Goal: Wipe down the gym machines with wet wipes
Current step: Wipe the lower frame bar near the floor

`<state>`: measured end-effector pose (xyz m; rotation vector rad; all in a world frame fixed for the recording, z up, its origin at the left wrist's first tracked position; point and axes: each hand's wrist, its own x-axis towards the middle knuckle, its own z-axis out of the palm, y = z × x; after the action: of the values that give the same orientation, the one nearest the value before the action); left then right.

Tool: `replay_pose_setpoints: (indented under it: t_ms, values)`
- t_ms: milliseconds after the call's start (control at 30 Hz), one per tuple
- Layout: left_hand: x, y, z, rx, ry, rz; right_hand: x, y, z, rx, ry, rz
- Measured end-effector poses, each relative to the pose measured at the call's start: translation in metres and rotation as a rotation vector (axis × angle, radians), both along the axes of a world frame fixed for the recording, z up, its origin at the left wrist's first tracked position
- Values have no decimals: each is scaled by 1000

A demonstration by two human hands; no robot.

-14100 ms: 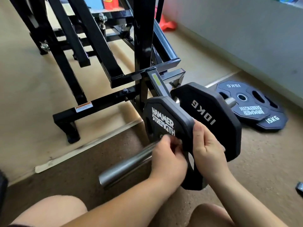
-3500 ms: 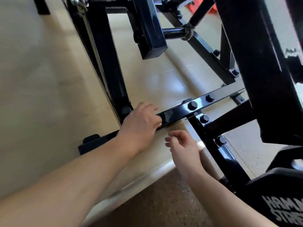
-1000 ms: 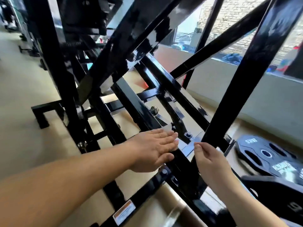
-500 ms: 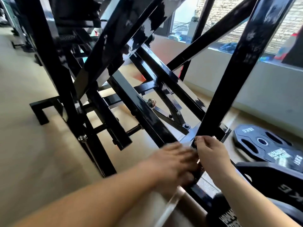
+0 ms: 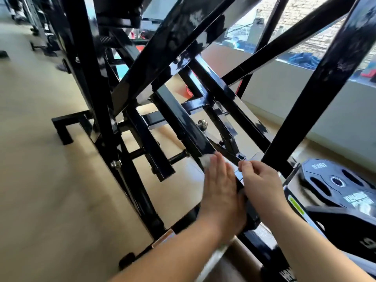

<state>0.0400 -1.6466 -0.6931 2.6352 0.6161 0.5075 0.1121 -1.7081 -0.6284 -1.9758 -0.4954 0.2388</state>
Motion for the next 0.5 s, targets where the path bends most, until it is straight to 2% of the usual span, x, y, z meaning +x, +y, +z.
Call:
replay_pose_setpoints:
  t_ms: [100,233,300,400,500]
  values:
    - [-10,4,-9,99,3,-179,-1,-2,1,46,52,-16]
    - [2,77,12,220,-170,-117,-7,0,-5,11,38,4]
    - [3,89,22,237,-231,-97,-8,3,-6,-9,-33,18]
    - [-11,64,13,77,-357,-120,-16,11,2,53,-198,2]
    - [-50,28,7,-127,-390,-181,-39,24,12,88,-283,102]
